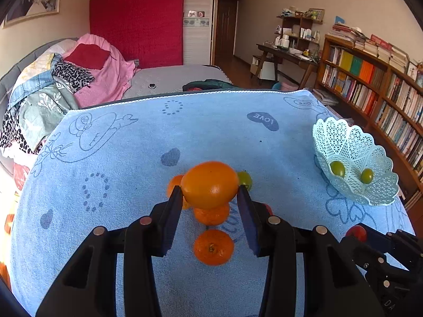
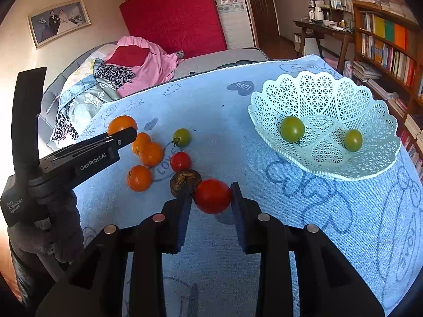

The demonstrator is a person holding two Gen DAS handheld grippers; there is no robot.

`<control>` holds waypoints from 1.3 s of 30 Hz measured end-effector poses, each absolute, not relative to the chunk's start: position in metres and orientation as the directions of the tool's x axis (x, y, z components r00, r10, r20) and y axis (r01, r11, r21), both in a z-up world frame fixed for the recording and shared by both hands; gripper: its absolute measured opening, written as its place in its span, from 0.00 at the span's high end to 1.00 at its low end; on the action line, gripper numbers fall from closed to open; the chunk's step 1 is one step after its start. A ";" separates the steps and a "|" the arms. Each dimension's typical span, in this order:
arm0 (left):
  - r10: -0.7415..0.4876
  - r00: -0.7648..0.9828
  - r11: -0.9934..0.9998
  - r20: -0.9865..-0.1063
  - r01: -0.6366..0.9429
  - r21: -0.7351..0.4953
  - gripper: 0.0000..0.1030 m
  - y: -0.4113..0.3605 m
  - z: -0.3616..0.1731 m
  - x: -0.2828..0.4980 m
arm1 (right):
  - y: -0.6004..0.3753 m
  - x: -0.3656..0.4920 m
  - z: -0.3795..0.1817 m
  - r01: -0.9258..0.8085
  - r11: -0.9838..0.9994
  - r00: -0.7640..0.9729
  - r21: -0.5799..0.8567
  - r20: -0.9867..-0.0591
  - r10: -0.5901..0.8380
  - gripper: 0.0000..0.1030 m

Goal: Organize fruits
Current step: 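Carry the orange and red tomato into the basket and release them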

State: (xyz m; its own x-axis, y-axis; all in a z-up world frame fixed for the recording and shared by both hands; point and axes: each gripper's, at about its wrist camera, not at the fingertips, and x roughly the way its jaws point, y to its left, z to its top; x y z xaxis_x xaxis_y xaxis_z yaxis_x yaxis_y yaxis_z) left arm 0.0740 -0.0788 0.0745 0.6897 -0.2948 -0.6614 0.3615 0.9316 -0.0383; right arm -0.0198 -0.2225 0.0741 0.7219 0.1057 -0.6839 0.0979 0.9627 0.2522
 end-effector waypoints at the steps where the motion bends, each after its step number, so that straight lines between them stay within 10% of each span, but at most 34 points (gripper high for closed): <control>1: -0.299 0.689 0.928 -0.660 0.370 -0.035 0.58 -0.082 0.075 0.072 | -0.226 -0.021 0.075 0.105 0.961 0.725 0.254 -0.681 0.101 0.70; 39: -0.464 0.579 0.783 -0.670 0.622 -0.005 0.58 -0.207 0.071 0.028 | -0.353 -0.055 0.092 0.318 0.896 0.784 0.309 -0.618 -0.065 0.70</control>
State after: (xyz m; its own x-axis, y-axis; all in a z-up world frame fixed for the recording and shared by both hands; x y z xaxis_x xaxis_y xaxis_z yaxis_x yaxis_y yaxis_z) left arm 0.0276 -0.2071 0.0709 0.5793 -0.4637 -0.6704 0.6217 0.7832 -0.0045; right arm -0.0548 -0.3527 0.0918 0.7838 -0.0652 -0.6176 0.3183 0.8961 0.3094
